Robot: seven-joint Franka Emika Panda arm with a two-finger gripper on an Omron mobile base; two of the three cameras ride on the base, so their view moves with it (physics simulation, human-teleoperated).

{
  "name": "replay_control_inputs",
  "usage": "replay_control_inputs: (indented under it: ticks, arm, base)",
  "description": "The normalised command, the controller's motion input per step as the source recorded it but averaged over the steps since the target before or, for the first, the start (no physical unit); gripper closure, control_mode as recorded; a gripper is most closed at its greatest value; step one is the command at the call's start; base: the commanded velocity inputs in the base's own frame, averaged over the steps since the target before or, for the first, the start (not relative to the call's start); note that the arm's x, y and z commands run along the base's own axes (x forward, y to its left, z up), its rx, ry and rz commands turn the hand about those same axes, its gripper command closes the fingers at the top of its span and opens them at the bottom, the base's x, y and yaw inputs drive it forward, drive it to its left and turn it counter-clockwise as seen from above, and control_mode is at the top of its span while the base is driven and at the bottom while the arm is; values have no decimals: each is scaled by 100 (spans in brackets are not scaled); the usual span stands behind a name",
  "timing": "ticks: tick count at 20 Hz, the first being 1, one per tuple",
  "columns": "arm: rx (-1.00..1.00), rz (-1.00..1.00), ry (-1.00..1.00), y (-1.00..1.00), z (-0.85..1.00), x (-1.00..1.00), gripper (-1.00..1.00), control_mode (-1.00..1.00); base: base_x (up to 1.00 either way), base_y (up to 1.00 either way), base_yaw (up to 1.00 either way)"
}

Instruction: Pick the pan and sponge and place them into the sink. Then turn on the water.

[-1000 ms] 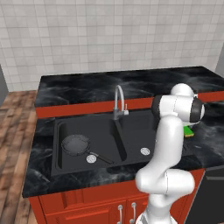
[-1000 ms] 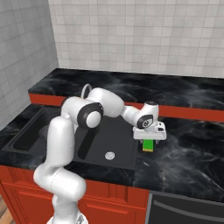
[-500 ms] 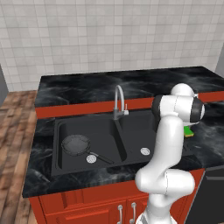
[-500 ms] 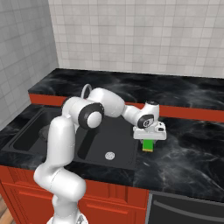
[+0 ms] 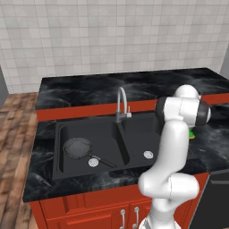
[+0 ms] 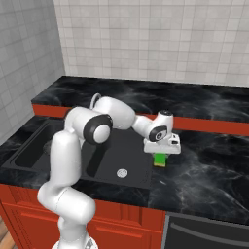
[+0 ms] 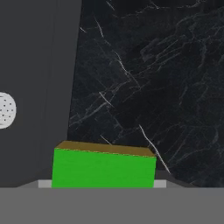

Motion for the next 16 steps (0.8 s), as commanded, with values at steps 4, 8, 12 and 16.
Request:
replay_control_inputs:
  ticks: [4, 8, 12, 16]
  arm:
    - [-4, -1, -13, 60, 20, -28, 100, -100]
    - [-5, -2, -14, 62, 21, -34, 100, -100]
    - [-6, -1, -11, 64, 13, -26, 100, -100]
    - [-8, 0, -8, 69, 3, -16, 100, -100]
  base:
    - [0, 0, 0]
    - [0, 0, 0]
    - [0, 0, 0]
    - [0, 0, 0]
